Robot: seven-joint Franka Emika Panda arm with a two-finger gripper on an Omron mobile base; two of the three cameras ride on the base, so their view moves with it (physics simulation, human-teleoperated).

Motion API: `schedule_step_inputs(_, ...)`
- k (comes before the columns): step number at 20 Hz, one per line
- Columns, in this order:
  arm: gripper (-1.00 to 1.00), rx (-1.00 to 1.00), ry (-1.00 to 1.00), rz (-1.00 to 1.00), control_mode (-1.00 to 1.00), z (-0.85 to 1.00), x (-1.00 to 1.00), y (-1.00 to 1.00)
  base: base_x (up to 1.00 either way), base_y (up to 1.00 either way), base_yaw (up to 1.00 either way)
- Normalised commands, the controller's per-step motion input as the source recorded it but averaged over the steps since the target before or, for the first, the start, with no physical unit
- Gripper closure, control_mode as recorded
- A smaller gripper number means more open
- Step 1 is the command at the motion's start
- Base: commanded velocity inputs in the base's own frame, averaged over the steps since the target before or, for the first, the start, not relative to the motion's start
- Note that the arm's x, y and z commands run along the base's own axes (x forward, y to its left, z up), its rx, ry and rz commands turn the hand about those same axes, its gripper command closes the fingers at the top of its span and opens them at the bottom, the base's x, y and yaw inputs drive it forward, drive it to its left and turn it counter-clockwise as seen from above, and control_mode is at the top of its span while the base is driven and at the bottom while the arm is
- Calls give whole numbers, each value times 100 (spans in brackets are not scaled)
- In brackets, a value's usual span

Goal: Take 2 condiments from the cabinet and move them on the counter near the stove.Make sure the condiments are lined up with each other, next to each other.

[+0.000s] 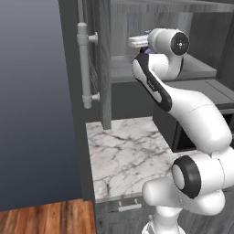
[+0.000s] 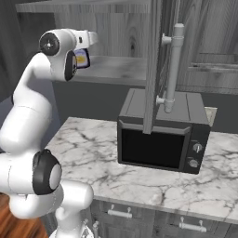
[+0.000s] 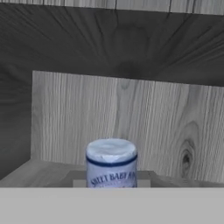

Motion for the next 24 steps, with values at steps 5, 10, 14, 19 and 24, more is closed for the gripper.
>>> schedule_step_inputs(5,100,0,0,-2,-100,0,-79,0,0,0,0)
schedule_step_inputs(10,100,0,0,-4,-100,0,-95,-7,0,0,0)
schedule_step_inputs(14,100,0,0,-2,-100,0,-97,-14,0,0,0)
schedule_step_inputs(19,100,0,2,0,-100,0,-100,-18,0,0,0)
schedule_step_inputs(24,100,1,7,0,-100,-8,-100,-14,0,0,0)
